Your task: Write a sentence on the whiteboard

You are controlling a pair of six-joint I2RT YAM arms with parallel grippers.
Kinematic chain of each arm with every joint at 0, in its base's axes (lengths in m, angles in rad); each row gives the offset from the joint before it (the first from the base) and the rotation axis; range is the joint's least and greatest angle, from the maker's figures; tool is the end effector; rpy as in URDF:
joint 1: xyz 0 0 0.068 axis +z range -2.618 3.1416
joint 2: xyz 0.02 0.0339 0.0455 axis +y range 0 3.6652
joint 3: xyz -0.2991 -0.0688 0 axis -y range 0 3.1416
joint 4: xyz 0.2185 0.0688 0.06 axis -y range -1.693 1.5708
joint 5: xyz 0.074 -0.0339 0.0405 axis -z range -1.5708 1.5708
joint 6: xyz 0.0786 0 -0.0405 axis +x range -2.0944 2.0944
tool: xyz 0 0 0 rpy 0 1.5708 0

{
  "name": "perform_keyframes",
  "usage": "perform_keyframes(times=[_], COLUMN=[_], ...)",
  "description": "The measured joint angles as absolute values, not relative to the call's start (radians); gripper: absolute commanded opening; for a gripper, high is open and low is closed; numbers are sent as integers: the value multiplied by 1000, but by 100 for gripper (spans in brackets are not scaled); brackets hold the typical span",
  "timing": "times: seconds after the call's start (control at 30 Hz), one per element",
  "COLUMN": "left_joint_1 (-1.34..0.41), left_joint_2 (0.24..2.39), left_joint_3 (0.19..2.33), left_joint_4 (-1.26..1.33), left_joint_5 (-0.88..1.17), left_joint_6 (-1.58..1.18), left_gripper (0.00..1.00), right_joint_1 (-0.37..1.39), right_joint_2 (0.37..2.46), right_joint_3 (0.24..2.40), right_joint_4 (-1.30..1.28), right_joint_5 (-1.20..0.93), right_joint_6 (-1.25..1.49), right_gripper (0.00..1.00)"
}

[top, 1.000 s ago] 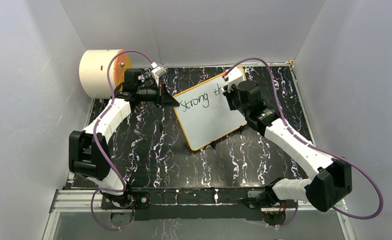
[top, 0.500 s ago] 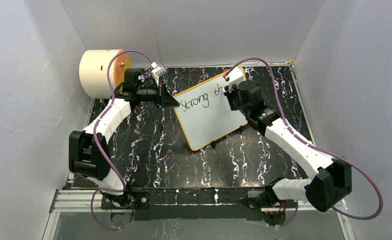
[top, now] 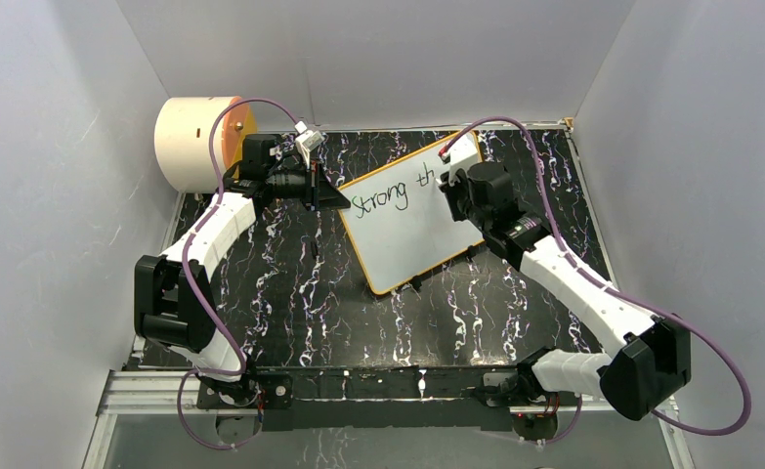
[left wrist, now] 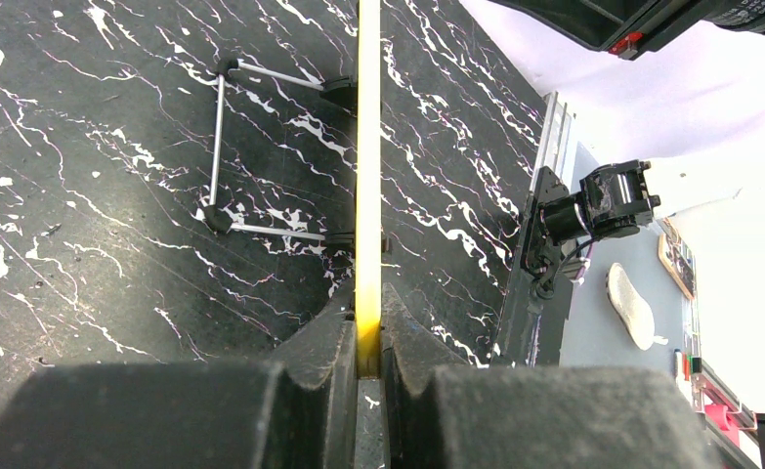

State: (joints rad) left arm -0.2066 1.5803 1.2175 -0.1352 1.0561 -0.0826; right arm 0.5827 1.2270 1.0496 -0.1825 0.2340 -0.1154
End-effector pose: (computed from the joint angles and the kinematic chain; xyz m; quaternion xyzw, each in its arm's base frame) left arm 0.3260 -0.1382 0.3373 0.3030 0.7251 -0.4922 0.3744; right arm 0.2486 0.1420 0.3626 -0.2169 0.7901 0.0375 0.5721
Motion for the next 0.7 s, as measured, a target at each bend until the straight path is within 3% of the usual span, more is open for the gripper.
perform_keyframes(times=[0.7], left_joint_1=[-207], left_joint_2=[1580], left_joint_3=[1217], left_joint_4=[-135], left_joint_5=[1058], left_joint_6=[-83], left_gripper=[0], right_joint_1=[574], right_joint_2=[1216], right_joint_3=[1040], right_joint_4=[-138], right_joint_5=[234], right_joint_6=[-136], right_gripper=[0])
